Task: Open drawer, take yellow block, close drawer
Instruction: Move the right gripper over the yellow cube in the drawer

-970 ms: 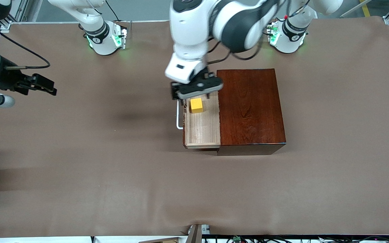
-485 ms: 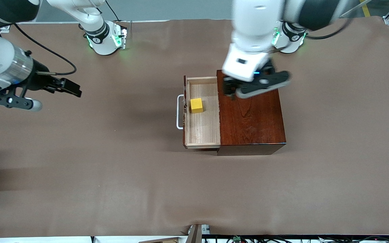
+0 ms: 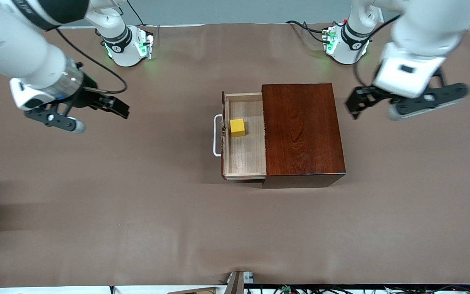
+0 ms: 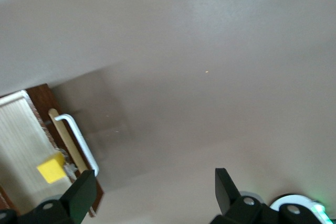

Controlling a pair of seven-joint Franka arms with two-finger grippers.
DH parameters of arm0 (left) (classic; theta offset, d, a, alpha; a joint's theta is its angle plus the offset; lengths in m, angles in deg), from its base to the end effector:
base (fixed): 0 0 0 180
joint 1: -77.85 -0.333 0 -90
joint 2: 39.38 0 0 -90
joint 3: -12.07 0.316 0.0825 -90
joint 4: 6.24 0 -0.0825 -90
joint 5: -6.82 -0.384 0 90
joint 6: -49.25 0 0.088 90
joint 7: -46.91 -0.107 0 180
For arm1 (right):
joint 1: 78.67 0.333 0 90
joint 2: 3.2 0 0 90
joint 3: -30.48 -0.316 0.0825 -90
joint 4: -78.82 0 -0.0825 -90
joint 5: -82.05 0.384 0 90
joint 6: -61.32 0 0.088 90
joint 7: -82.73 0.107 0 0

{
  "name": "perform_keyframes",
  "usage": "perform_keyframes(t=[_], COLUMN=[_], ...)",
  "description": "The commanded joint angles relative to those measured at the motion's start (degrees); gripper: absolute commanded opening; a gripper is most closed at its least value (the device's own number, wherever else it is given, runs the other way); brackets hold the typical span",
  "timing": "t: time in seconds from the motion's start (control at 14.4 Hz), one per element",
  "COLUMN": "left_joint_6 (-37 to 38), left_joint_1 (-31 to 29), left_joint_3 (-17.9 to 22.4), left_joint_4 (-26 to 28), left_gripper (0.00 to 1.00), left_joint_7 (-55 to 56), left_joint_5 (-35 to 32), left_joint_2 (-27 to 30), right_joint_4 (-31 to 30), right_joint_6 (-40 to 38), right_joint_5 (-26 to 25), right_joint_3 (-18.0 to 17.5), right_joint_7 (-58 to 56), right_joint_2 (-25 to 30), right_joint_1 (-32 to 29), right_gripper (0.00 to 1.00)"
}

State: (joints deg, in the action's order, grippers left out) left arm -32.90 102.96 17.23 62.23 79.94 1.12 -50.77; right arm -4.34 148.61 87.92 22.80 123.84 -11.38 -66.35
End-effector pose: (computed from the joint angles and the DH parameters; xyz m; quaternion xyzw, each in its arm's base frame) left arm 0.5643 -0.1999 0.6731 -0.9908 -0.1204 -0.0442 0.0427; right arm 0.5547 0.2078 0.5961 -0.9807 0.1824 0.0607 0.0347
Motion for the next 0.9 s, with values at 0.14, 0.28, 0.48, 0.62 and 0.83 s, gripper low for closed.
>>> perform_keyframes(t=[0.14,0.28,0.48,0.62,0.83], left_joint_6=[0.07,-0.20,-0.11,-0.28,-0.55], left_joint_1=[-6.03,-8.14,-9.64,-12.00,-12.89], left_joint_3=[-0.77,-0.77,-0.68,-0.77,-0.77], left_joint_4=[4.13,5.10,5.19,6.41,7.73], left_gripper=[1.00,1.00,1.00,1.00,1.00], left_joint_7=[-8.76,-12.44,-14.75,-18.86,-20.46], left_joint_5=[0.77,0.77,0.77,0.77,0.77], left_joint_2=[3.56,4.18,4.27,4.97,5.93], right_joint_4=[1.25,1.25,1.42,1.42,1.42], right_joint_6=[1.74,3.14,4.55,6.48,8.15], right_joint_5=[0.37,0.46,0.28,0.20,0.02], right_joint_3=[0.39,0.39,0.39,0.39,0.47], right_joint_7=[13.18,18.98,28.99,35.59,43.15], right_joint_2=[-2.79,-3.58,-5.61,-6.49,-8.15], right_joint_1=[6.65,8.85,12.18,14.38,17.11], right_gripper=[1.00,1.00,1.00,1.00,1.00])
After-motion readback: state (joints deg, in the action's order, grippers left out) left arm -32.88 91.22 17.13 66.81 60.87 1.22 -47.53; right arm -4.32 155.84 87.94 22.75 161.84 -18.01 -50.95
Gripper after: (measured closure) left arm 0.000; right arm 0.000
